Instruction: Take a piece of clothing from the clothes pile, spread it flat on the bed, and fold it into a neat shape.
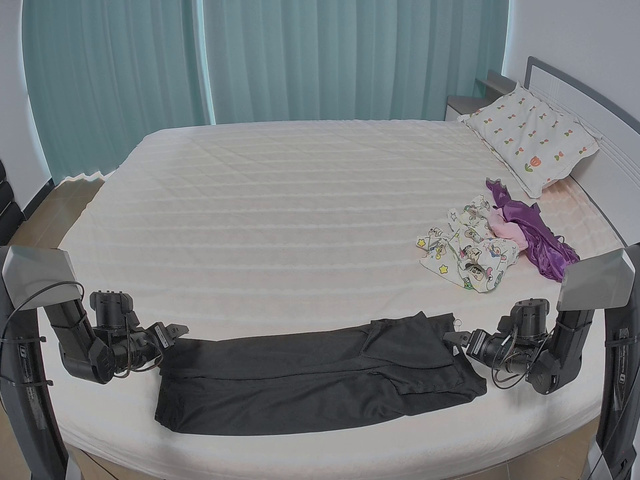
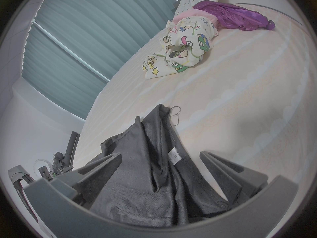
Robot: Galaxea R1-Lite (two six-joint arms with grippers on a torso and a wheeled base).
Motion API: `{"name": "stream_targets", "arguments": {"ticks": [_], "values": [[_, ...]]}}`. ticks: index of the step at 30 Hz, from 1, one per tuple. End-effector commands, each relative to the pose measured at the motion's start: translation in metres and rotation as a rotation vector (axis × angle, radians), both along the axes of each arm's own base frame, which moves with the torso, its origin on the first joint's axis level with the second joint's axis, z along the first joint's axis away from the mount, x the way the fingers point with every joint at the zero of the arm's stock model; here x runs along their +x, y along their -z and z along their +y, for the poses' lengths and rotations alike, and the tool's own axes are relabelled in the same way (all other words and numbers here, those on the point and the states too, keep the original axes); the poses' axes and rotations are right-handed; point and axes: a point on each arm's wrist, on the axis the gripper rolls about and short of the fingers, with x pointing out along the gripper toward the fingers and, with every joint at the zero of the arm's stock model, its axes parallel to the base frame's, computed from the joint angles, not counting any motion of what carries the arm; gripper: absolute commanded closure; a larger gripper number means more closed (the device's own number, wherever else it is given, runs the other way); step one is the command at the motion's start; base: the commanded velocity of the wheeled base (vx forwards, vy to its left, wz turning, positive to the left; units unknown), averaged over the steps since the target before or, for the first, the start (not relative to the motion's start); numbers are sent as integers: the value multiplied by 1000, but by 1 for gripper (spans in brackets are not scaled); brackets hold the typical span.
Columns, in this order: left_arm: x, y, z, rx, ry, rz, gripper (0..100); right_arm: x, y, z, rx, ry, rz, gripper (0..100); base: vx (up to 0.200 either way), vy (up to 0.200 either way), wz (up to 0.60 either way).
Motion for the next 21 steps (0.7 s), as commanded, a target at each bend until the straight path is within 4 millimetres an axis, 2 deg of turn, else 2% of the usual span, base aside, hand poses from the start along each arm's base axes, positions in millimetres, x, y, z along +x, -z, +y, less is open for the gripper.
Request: {"name": "stream_targets", "arguments": {"ticks": [1,7,8,17,21], "values": [[2,17,-1,-3,7,30,0,0,0,2,0,-7,-1,0,0,0,0],[7,19,-4,-6,21,18,0,0,0,4,3,-12,-16,0,0,0,0],[7,20,-4,-3,20,19,100,0,0,4,3,-12,-16,0,0,0,0],[14,32,2,59,-63,-12,100,-1,1,4,3,-12,-11,0,0,0,0],[17,32,5,69,-103,-23,100,-3,1,4,2,-12,-5,0,0,0,0]]}}
